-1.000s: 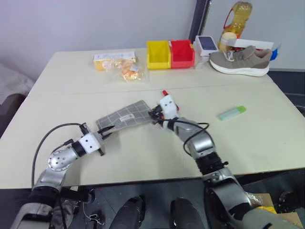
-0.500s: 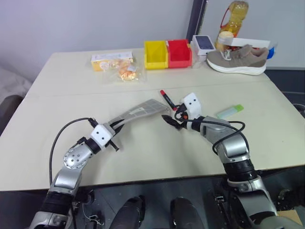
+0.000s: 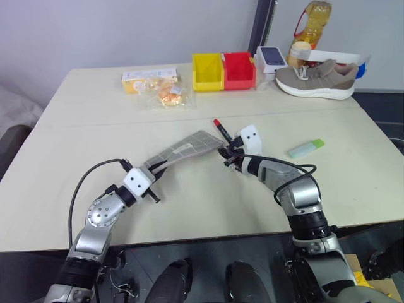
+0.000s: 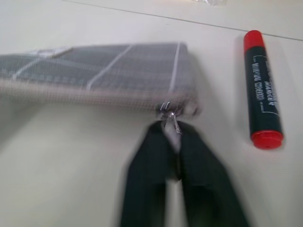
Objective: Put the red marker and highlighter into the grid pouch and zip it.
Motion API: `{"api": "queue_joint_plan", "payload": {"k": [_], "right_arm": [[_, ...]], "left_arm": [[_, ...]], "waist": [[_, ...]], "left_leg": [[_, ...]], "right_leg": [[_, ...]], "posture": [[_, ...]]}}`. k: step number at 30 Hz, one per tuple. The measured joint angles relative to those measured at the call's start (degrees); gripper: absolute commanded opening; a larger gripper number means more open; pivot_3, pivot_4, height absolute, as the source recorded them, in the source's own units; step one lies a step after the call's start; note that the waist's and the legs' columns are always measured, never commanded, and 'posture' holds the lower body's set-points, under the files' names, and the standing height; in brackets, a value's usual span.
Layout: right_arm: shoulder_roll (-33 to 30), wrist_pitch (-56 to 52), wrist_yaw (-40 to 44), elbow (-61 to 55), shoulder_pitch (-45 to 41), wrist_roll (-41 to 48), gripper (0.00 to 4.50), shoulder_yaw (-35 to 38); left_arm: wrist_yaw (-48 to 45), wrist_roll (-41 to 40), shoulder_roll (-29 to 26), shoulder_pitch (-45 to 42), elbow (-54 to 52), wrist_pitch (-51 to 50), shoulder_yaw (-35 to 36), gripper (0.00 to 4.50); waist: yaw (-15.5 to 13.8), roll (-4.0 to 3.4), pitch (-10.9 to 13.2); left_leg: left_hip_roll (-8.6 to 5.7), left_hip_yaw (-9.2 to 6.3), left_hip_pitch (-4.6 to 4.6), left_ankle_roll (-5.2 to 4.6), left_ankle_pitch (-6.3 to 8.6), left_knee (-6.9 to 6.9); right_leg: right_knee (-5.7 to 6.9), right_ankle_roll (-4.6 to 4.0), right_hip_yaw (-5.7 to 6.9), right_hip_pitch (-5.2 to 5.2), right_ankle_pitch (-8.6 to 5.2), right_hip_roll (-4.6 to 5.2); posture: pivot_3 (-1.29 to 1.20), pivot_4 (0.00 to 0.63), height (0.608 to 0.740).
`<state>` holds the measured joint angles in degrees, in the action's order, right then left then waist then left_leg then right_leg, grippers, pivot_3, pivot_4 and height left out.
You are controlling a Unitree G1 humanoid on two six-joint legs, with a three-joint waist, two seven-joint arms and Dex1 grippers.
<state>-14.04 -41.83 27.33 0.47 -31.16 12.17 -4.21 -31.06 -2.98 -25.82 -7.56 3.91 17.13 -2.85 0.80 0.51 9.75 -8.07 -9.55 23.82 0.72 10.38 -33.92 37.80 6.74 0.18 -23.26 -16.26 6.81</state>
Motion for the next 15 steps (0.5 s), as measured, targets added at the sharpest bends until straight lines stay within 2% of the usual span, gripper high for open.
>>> {"api": "queue_joint_plan", "payload": {"k": [4,15], "right_arm": [[-0.48,-0.02,0.11,-0.56,-0.35,-1.02,0.10,-2.65],[1.28,-0.71,4.25,-7.52,-3.66,-4.19,0.10,-17.11]], "left_arm": [[-0.19,0.11,0.13,-0.01,-0.32,-0.55,-0.23,0.00],[-0.09,1.32,2.58,-0.16,-2.66,-3.00,-1.55,0.00]], "waist": [[0.02,0.00,0.00],[0.03,0.00,0.00]], "left_leg": [[0.00,0.00,0.00,0.00,0.00,0.00],[0.00,-0.01,0.01,0.00,0.00,0.00]], "right_leg": [[0.00,0.00,0.00,0.00,0.00,0.00],[0.00,0.00,0.00,-0.03,0.00,-0.01]], "posture": [[0.00,0.150,0.740],[0.00,0.150,0.740]]}}
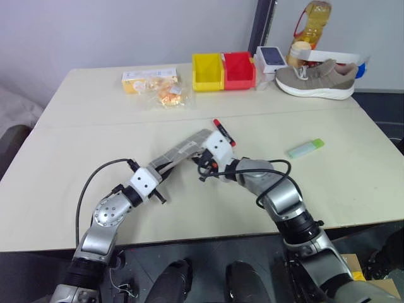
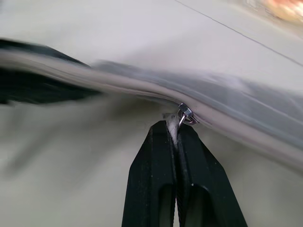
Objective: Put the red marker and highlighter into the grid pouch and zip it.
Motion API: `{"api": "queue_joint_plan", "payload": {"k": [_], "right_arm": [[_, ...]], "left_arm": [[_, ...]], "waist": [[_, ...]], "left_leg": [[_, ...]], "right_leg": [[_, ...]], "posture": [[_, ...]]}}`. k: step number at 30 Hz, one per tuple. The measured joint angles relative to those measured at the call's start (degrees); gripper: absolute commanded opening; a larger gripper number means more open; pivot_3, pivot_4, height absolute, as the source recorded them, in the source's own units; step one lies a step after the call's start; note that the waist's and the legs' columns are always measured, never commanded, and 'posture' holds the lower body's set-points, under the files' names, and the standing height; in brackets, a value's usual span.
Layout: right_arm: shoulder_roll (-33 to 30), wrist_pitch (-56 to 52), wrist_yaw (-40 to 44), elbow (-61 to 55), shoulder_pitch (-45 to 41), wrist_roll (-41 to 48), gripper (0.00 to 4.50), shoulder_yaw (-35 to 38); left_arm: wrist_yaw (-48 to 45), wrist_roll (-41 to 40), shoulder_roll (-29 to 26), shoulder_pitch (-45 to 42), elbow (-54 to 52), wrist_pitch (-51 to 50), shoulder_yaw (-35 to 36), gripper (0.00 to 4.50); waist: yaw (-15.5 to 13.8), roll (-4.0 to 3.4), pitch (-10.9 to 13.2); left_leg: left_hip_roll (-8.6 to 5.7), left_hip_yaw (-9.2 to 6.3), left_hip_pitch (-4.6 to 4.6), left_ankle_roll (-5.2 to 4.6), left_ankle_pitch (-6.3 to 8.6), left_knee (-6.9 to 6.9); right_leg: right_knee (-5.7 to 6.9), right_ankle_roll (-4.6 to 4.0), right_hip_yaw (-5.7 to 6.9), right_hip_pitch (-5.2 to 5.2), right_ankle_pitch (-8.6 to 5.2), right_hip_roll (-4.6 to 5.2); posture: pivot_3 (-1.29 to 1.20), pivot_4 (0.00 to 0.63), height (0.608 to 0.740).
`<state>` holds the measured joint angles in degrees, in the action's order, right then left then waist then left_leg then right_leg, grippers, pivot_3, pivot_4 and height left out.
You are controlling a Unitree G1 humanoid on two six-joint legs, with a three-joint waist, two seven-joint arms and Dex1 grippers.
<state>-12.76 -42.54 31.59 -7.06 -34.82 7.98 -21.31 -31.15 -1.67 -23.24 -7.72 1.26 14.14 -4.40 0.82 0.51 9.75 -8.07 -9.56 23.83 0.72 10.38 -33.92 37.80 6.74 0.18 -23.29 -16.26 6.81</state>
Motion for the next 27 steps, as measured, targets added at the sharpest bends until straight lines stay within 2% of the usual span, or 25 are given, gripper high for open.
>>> {"api": "queue_joint_plan", "payload": {"k": [6,7,9,10,14,16,20,24,27], "right_arm": [[0.63,-0.44,1.08,-1.17,-1.44,-0.99,0.10,-2.88],[0.62,-0.44,1.08,-1.16,-1.45,-1.07,0.34,-2.84],[0.53,-0.51,2.16,-1.27,-1.44,-0.65,0.91,-2.76],[0.49,-0.78,3.55,-2.17,-1.37,0.25,1.33,-2.98],[-3.31,-0.95,6.34,-5.53,-0.98,1.84,3.43,-2.25],[-5.33,-0.94,5.56,-5.53,-0.29,1.63,4.31,-0.01],[-7.61,-0.91,1.53,-1.49,0.54,0.59,4.31,6.62],[-6.99,-0.40,-4.65,7.45,0.15,-0.46,4.31,13.62],[-6.10,2.36,-7.61,13.91,-0.76,-2.05,4.31,14.76]], "left_arm": [[1.51,0.97,1.50,0.28,-1.17,-1.50,-0.29,0.00],[1.97,1.03,1.93,0.34,-1.41,-2.07,-0.28,0.00],[3.21,1.02,2.82,0.28,-1.87,-3.41,-0.08,0.00],[4.08,1.02,3.51,0.21,-2.15,-4.42,0.22,0.00],[5.60,1.01,4.21,0.03,-3.82,-6.06,0.74,0.00],[6.73,1.03,4.14,0.09,-3.84,-6.56,1.62,0.00],[9.19,1.44,3.10,-0.16,-3.21,-7.36,3.90,0.00],[11.32,2.96,2.69,-1.54,-0.82,-7.28,4.45,0.00],[12.07,3.57,2.70,-2.15,0.44,-7.14,4.51,0.00]], "waist": [[-0.19,0.01,0.00],[-0.16,0.01,0.00],[-0.12,0.01,0.00],[-0.08,0.00,0.00],[-0.12,0.03,-0.01],[-0.28,0.03,-0.01],[-0.18,0.04,0.00],[-0.12,0.04,0.00],[0.05,0.04,0.00]], "left_leg": [[-0.02,0.00,0.00,0.00,0.00,-0.03],[-0.02,0.00,0.00,0.00,0.00,-0.03],[-0.02,-0.01,0.00,0.00,0.00,-0.02],[-0.02,-0.01,0.01,0.00,0.00,-0.02],[-0.02,0.00,0.02,0.00,0.00,-0.04],[-0.02,0.00,0.02,0.00,0.00,-0.06],[-0.01,0.00,0.02,0.00,0.00,-0.06],[-0.01,0.04,0.02,0.01,0.00,-0.05],[-0.01,0.06,0.03,0.01,-0.01,-0.03]], "right_leg": [[-0.01,0.01,0.00,0.00,0.00,0.00],[-0.01,0.01,0.00,0.00,0.00,0.00],[-0.01,0.01,0.00,0.01,0.00,0.00],[-0.01,0.01,0.00,0.01,0.00,0.00],[-0.01,0.01,0.01,0.02,0.00,0.01],[-0.02,0.01,0.02,0.04,0.00,0.00],[-0.02,0.01,0.01,0.03,0.00,0.00],[-0.02,0.01,0.01,0.03,0.01,0.01],[-0.01,0.01,0.01,0.00,0.01,0.01]], "posture": [[0.00,0.150,0.740],[0.00,0.150,0.740],[0.00,0.150,0.740],[0.00,0.150,0.740],[0.00,0.150,0.740],[0.00,0.150,0.740],[0.00,0.150,0.740],[0.00,0.150,0.740],[0.00,0.150,0.740]]}}
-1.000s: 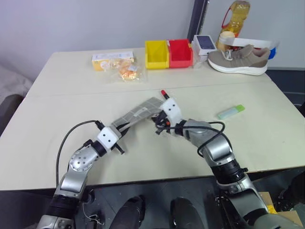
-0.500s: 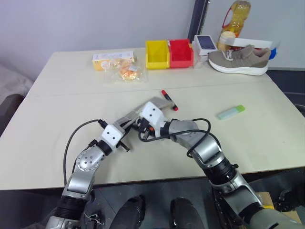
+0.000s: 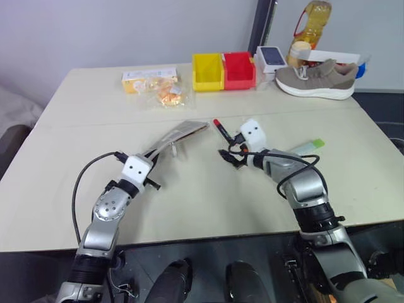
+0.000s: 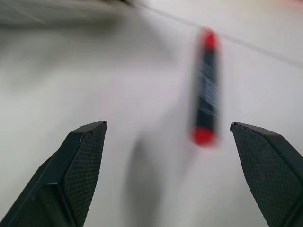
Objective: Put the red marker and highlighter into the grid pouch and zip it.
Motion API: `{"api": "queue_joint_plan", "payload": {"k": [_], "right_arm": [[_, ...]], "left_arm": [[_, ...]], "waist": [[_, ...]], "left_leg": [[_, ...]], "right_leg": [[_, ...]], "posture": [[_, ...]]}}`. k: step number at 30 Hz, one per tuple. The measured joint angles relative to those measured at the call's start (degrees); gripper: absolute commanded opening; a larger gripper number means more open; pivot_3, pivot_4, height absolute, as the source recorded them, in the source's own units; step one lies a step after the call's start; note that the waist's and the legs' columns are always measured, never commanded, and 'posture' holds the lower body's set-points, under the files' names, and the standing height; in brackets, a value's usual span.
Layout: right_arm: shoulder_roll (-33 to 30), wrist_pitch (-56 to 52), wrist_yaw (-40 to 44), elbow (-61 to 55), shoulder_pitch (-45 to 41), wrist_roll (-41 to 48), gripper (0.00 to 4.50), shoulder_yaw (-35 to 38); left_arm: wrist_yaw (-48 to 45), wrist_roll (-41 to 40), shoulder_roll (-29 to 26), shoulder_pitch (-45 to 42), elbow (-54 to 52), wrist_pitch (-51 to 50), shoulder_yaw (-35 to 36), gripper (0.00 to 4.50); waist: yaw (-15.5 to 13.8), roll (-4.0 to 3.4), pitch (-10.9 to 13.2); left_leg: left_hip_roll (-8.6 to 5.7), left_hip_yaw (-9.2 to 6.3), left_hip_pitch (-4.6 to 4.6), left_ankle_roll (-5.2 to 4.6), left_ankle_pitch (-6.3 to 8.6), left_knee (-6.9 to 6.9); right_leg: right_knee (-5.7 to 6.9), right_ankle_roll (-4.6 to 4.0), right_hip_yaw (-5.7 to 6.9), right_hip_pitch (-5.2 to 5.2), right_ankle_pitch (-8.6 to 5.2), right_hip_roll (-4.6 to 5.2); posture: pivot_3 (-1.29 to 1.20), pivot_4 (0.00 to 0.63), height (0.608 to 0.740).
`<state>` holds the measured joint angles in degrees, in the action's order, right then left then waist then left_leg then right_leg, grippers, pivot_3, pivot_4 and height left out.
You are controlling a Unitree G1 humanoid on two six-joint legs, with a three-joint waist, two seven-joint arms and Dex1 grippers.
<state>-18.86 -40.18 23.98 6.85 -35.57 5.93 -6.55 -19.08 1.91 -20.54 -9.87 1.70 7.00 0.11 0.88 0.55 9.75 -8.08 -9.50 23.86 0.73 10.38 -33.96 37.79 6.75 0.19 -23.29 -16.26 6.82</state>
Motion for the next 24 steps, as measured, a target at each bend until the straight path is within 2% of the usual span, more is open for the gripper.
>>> {"api": "queue_joint_plan", "payload": {"k": [6,7,9,15,19,24], "right_arm": [[5.27,8.44,-4.46,16.53,-6.10,-0.19,4.31,3.09],[5.94,9.42,-4.68,18.47,-6.77,-0.14,4.08,3.57],[6.56,11.40,-5.11,21.26,-7.49,-0.18,3.44,3.79],[5.83,14.57,-5.36,21.84,-7.47,-0.98,0.37,3.76],[1.26,15.16,-3.05,14.50,-4.95,-2.99,0.37,2.36],[-7.24,14.94,5.66,-0.78,1.95,-2.55,0.37,1.56]], "left_arm": [[1.15,0.67,0.52,-0.75,0.73,0.08,-0.32,0.00],[1.23,0.75,0.57,-0.78,0.75,0.08,-0.36,0.00],[1.53,0.92,0.82,-0.83,0.77,0.07,-0.39,0.00],[1.78,1.07,1.62,-0.83,0.76,-0.28,-0.39,0.00],[1.51,-0.41,2.29,-1.15,0.77,-0.66,-0.22,0.00],[0.48,-2.28,2.46,-2.52,1.09,-1.44,0.42,0.00]], "waist": [[0.08,0.00,0.00],[0.08,0.00,0.00],[0.01,0.00,0.00],[0.01,-0.01,0.00],[-0.21,-0.01,0.00],[-0.18,0.00,0.00]], "left_leg": [[0.00,0.00,0.00,0.03,-0.02,-0.01],[0.00,0.00,0.00,0.03,-0.03,-0.01],[-0.01,-0.01,0.00,0.03,-0.03,-0.01],[-0.02,-0.01,0.00,0.04,-0.03,-0.01],[-0.03,-0.02,0.05,0.04,-0.03,-0.04],[-0.03,-0.01,0.13,0.04,-0.03,-0.10]], "right_leg": [[0.02,-0.01,0.00,0.02,0.01,-0.01],[0.02,-0.01,0.00,0.02,0.01,-0.01],[0.01,-0.01,0.00,0.02,0.01,-0.01],[0.03,-0.01,-0.01,0.01,0.01,-0.01],[0.02,0.00,0.00,-0.02,0.01,0.00],[0.01,0.01,0.01,-0.04,0.01,0.01]], "posture": [[0.00,0.150,0.740],[0.00,0.150,0.740],[0.00,0.150,0.740],[0.00,0.150,0.740],[0.00,0.150,0.740],[0.00,0.150,0.740]]}}
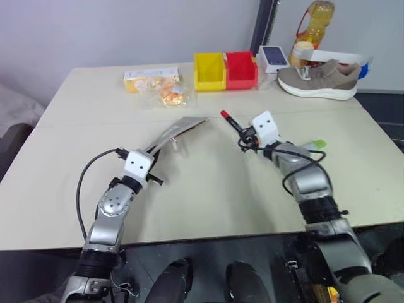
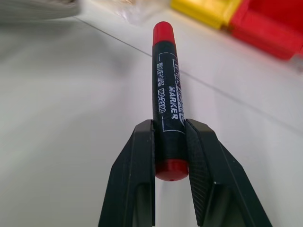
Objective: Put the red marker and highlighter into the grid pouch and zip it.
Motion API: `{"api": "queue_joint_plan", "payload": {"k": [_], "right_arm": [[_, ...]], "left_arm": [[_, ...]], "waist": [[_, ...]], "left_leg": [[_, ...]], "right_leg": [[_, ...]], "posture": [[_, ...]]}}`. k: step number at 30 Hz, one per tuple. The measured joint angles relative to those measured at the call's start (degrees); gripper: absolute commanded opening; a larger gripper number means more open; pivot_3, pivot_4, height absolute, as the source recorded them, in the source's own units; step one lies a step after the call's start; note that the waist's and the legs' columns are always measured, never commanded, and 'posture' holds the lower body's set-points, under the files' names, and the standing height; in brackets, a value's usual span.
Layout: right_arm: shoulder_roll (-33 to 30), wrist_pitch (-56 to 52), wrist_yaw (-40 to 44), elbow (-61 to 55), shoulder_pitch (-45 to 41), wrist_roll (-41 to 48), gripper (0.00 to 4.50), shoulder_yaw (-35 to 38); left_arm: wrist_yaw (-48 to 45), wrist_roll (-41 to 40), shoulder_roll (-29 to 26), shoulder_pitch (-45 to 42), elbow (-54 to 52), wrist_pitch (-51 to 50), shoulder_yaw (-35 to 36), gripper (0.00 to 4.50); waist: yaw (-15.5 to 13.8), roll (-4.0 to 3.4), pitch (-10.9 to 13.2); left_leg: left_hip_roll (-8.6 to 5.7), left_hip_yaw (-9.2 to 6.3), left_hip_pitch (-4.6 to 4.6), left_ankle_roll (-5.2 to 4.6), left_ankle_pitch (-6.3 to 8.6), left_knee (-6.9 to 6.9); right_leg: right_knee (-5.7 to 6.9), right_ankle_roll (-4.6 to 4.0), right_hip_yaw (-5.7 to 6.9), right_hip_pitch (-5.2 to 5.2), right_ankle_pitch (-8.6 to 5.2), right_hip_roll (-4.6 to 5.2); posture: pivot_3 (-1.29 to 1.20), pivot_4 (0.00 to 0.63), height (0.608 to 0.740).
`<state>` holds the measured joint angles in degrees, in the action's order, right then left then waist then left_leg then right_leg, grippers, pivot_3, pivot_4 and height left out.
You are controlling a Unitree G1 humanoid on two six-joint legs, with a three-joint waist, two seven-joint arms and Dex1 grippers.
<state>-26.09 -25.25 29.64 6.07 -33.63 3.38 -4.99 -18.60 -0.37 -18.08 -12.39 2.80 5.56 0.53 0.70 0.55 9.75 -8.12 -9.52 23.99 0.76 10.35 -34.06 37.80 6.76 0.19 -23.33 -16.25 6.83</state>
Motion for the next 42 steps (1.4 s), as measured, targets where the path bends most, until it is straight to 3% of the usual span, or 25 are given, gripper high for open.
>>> {"api": "queue_joint_plan", "payload": {"k": [9,26,36,42], "right_arm": [[-3.60,-2.96,8.47,-13.03,4.50,4.86,0.37,0.41],[-3.67,-3.24,9.95,-13.66,4.47,4.37,0.37,-1.78],[-7.75,-1.92,13.26,-15.74,4.20,-0.17,0.37,-7.48],[-11.45,4.73,19.26,-18.53,2.54,-5.13,0.37,-13.54]], "left_arm": [[-1.46,-0.37,0.37,-1.43,1.52,0.28,-0.04,0.00],[-2.32,-0.31,0.85,-1.38,1.59,1.08,-0.98,0.00],[-9.41,-0.35,-2.59,1.70,-0.83,2.88,-3.37,0.00],[-16.02,-1.78,-5.67,2.99,-4.22,3.66,-4.75,0.00]], "waist": [[-0.05,0.02,0.01],[-0.09,0.03,0.02],[-0.08,0.03,0.02],[0.01,0.04,0.02]], "left_leg": [[0.04,0.01,0.00,-0.01,0.00,-0.07],[0.03,0.01,0.01,0.00,0.00,-0.08],[0.04,0.01,0.03,0.00,0.00,-0.08],[0.05,0.00,0.05,0.00,0.01,-0.08]], "right_leg": [[0.00,0.00,0.00,0.02,0.00,-0.01],[0.00,0.00,0.00,0.02,0.00,-0.01],[-0.02,0.00,0.00,0.01,0.00,-0.01],[-0.07,0.00,0.01,0.00,0.00,-0.01]], "posture": [[0.00,0.150,0.740],[0.00,0.150,0.740],[0.00,0.150,0.740],[0.00,0.150,0.740]]}}
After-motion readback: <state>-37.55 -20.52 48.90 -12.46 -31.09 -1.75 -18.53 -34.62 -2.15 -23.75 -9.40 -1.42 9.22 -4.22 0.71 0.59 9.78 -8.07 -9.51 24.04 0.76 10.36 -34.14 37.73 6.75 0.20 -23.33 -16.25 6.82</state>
